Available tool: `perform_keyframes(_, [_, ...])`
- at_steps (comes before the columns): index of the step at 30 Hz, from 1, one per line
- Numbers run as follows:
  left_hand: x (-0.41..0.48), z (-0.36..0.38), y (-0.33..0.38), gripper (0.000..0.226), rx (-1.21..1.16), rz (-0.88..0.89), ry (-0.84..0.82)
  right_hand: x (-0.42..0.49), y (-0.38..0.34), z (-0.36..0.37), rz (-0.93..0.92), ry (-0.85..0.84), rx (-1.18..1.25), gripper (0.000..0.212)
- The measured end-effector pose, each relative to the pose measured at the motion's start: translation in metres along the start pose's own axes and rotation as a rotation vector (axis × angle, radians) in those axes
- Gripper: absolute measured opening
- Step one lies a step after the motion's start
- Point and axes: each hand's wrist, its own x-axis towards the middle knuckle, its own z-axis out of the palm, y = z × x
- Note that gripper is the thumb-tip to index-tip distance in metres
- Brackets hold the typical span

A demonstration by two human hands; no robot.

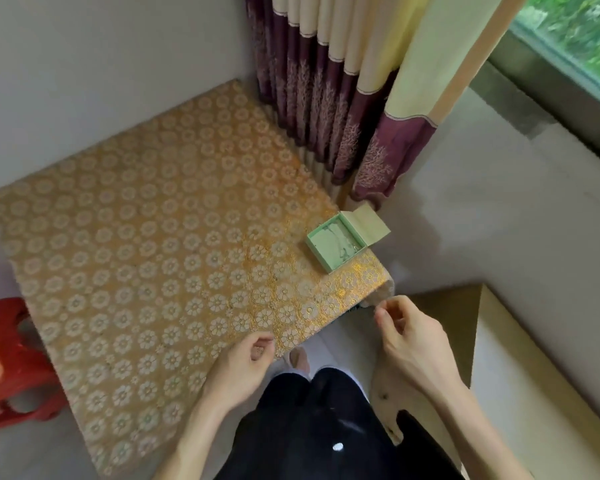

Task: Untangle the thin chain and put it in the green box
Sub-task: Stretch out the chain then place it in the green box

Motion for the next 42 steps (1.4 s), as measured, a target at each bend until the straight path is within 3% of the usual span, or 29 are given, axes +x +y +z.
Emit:
perform_keyframes(19, [0.165,-0.044,0.027,0.037,0.066,0.043,-0.032,0.141,-0.046,0.059,-0.045,-0.212,-0.061,0.012])
perform_keyframes(24, [0.19,-0.028,0.032,0.035,-0.068,0.066,0.005,0.173,-0.046,0.074,-0.16,-0.289,-0.026,0.011])
perform_keyframes(28, [0.205,-0.014,0.046,0.035,-0.231,0.135,-0.066,0.189,-0.043,0.075,-0.179,-0.351,0.024,0.011])
perform_keyframes(36, [0.235,0.014,0.055,0.016,-0.292,0.193,-0.129,0.215,-0.025,0.085,-0.163,-0.324,0.002,0.01])
perform_keyframes(42, [0.236,0.008,0.038,0.006,-0.391,0.093,-0.22,0.227,-0.008,0.084,-0.134,-0.284,0.0,0.013])
